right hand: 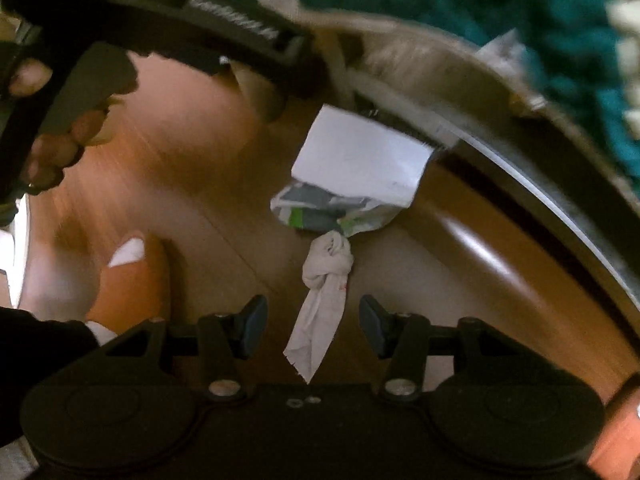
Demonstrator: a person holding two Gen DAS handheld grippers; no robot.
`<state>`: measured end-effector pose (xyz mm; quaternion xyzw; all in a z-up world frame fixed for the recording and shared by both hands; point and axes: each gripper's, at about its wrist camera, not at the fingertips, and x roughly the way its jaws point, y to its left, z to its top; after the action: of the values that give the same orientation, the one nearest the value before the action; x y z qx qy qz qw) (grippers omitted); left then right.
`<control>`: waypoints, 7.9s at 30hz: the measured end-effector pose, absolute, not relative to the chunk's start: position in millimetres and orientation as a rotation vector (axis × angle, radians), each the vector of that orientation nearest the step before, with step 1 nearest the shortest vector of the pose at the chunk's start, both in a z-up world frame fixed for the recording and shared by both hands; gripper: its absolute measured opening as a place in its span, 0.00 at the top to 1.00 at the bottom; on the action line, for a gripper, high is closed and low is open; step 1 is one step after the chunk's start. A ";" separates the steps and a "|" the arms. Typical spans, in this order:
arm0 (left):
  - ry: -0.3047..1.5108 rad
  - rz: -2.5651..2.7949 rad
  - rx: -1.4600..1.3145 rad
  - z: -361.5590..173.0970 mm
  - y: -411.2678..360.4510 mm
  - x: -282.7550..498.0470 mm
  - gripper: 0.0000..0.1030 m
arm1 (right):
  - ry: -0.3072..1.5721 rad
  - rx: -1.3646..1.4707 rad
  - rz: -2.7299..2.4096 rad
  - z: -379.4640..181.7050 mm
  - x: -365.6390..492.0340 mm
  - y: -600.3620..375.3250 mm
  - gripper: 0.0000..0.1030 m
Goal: Collect trash
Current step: 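Lower both tools back toward the remaining trash, then grasp the white paper with the left tool while the right tool grasps the knotted white cloth, then lift both items up toward the teal wastebasket, then lower both items into the teal wastebasket and open both tools, then lower both tools back toward the trash under the metal chair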
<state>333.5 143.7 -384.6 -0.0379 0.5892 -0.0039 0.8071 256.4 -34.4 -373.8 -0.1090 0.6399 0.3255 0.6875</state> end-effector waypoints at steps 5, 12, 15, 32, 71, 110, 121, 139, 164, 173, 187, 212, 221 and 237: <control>1.277 -0.042 -0.083 -423.8 148.6 337.1 0.04 | 1.479 -0.261 0.736 -411.3 256.4 -17.4 0.50; 1.273 -0.062 -0.058 -456.8 146.4 338.9 0.05 | 1.515 -0.272 0.734 -445.6 261.0 -7.4 0.51; 1.282 -0.066 -0.060 -468.8 145.3 341.9 0.06 | 1.525 -0.267 0.720 -454.1 263.0 -6.1 0.51; 1.353 -0.072 -0.119 -497.1 147.6 349.6 0.71 | 1.472 -0.369 0.679 -471.1 261.0 13.3 0.55; 1.099 -0.174 -0.048 -183.9 135.2 268.0 0.90 | 1.039 -0.140 0.564 -145.7 224.6 -85.4 0.89; 0.477 -0.018 -0.027 205.6 28.0 304.2 0.90 | 0.391 -0.093 0.389 219.1 318.6 -127.0 0.89; 0.633 -0.007 0.043 145.1 18.9 373.5 0.90 | 0.515 -0.120 0.390 158.9 378.5 -110.0 0.89; 0.878 -0.077 0.143 95.0 8.8 442.0 0.90 | 0.742 -0.194 0.439 94.6 420.0 -99.2 0.78; 0.814 -0.072 0.102 133.9 -2.3 386.6 0.40 | 0.680 -0.158 0.446 147.8 364.6 -134.3 0.59; 0.774 -0.098 0.090 164.4 -9.7 329.2 0.35 | 0.637 -0.144 0.488 180.9 307.7 -144.5 0.56; 0.723 -0.133 0.085 169.5 2.4 239.0 0.19 | 0.644 -0.146 0.579 184.8 226.0 -148.6 0.54; 0.961 -0.112 0.016 -105.5 108.1 246.6 0.05 | 1.129 -0.076 0.567 -99.1 239.6 -96.7 0.52; 1.066 -0.182 0.131 -222.4 127.3 277.7 0.05 | 1.321 0.067 0.460 -221.0 261.6 -76.8 0.53; 1.160 -0.247 0.297 -401.1 127.3 318.1 0.06 | 1.617 0.478 0.135 -415.5 310.6 -80.9 0.54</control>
<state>318.1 127.3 -401.1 0.1392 0.5445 -0.1161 0.8189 310.6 -80.9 -415.5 0.2113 0.7154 0.0596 0.6633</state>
